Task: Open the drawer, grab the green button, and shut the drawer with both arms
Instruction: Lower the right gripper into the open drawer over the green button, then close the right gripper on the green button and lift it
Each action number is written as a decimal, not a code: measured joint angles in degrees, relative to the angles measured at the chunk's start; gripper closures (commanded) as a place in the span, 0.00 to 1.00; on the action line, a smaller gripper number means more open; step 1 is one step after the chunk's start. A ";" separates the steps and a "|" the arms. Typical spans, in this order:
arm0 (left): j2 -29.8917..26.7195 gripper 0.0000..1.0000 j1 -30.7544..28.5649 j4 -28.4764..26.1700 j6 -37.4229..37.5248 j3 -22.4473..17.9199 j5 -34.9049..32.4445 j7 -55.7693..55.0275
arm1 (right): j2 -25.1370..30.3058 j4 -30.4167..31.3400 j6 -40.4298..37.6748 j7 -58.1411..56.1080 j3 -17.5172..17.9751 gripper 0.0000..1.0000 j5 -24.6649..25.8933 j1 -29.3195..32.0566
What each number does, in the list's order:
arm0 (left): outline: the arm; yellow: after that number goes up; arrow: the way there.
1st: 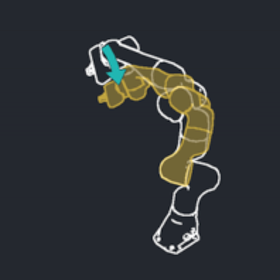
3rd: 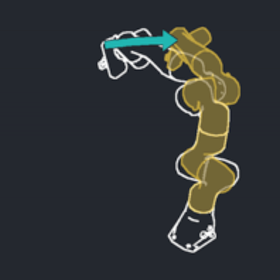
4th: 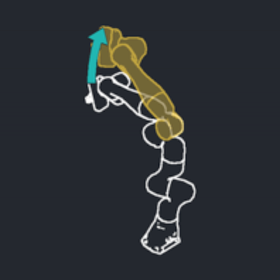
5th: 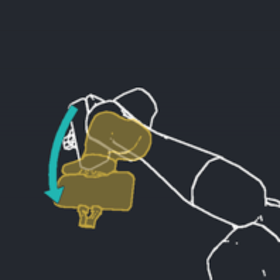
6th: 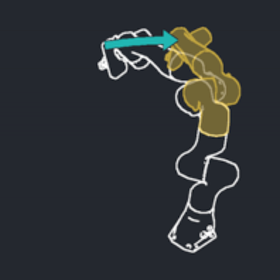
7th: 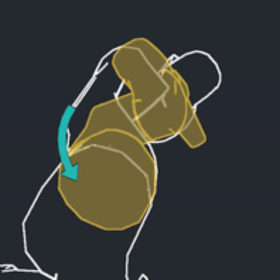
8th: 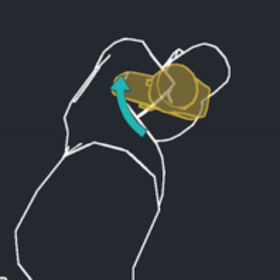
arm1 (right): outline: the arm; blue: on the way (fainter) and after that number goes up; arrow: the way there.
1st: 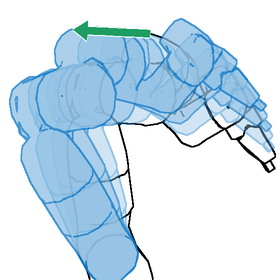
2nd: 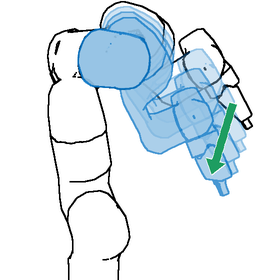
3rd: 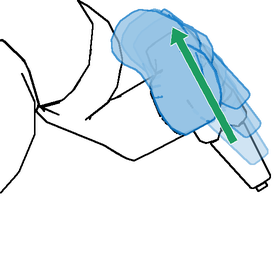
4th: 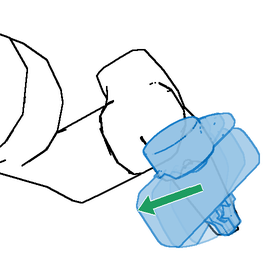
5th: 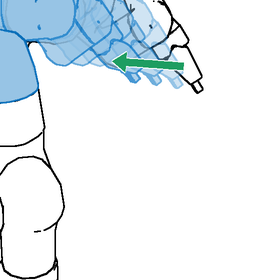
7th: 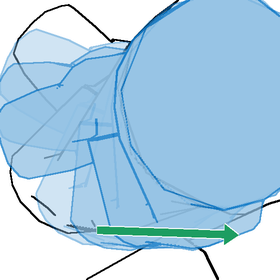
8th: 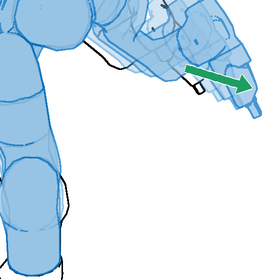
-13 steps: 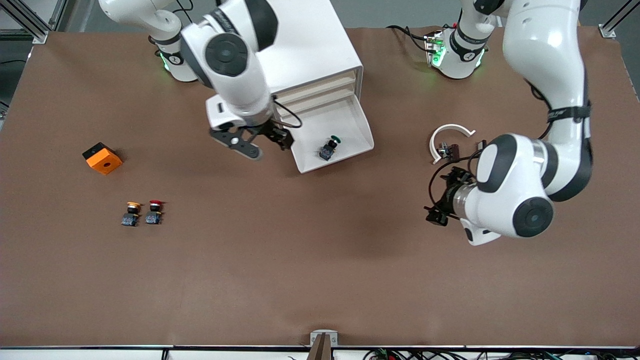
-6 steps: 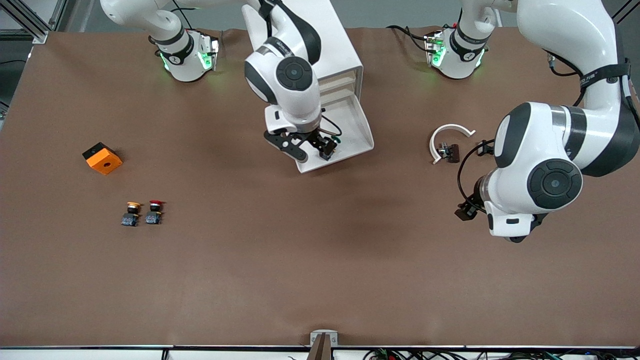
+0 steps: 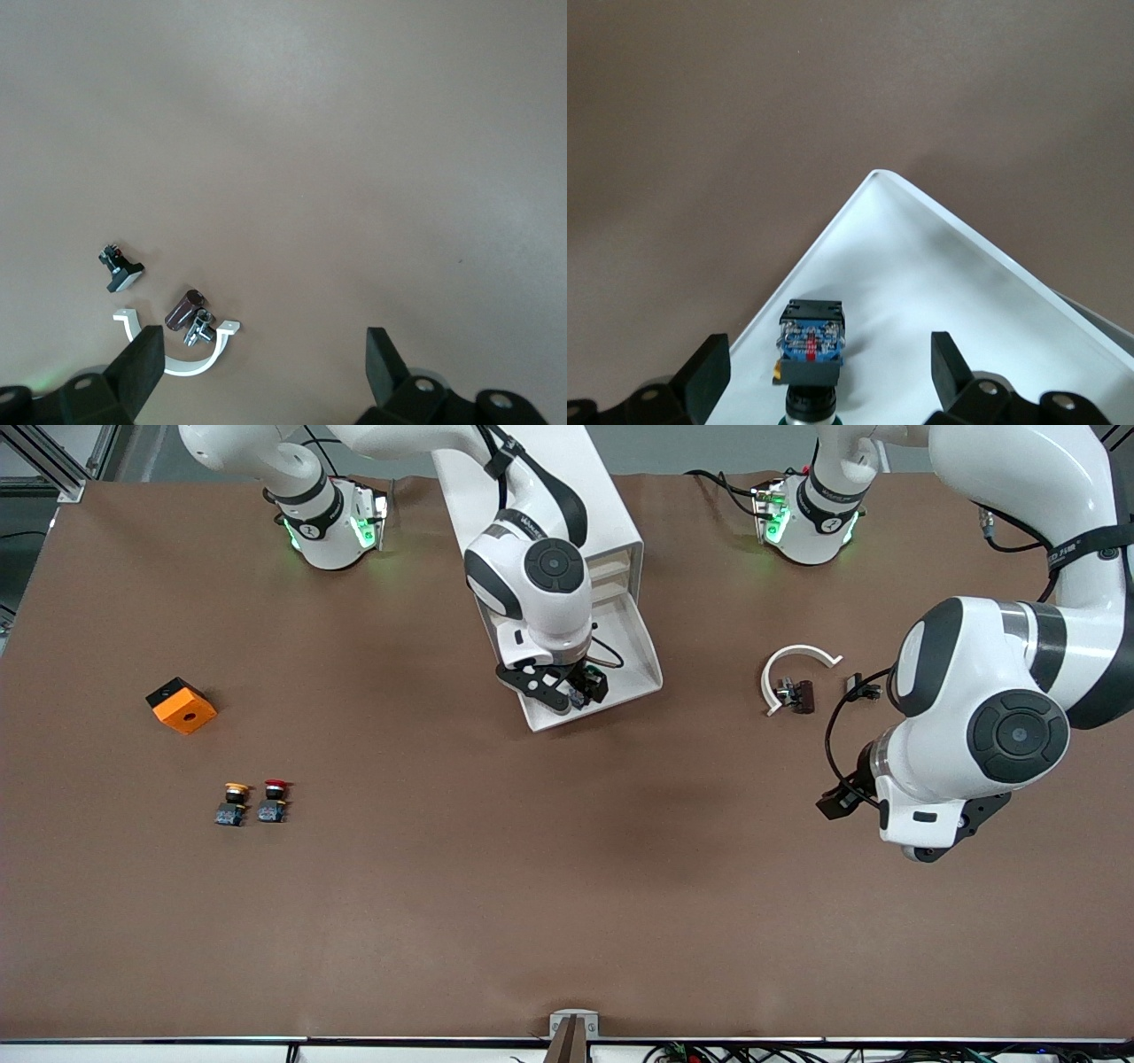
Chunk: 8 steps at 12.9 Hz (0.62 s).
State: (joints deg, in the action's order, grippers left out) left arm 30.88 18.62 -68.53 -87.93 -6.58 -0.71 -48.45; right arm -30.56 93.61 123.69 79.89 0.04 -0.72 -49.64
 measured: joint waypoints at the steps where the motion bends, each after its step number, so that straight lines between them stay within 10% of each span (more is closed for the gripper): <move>1: 0.00 0.00 -0.06 -0.25 -0.37 0.00 0.00 1.43 | -0.87 -0.01 0.98 0.00 0.00 0.00 0.25 -0.33; 8: -1.42 0.00 -0.47 -6.54 -6.00 0.00 0.00 6.21 | -3.09 -0.09 3.60 0.00 -0.06 0.00 0.78 -0.84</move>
State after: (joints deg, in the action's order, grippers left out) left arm 29.45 18.15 -75.07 -93.93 -6.59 -0.71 -42.23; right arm -33.65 93.52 127.29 79.89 -0.02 0.06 -50.48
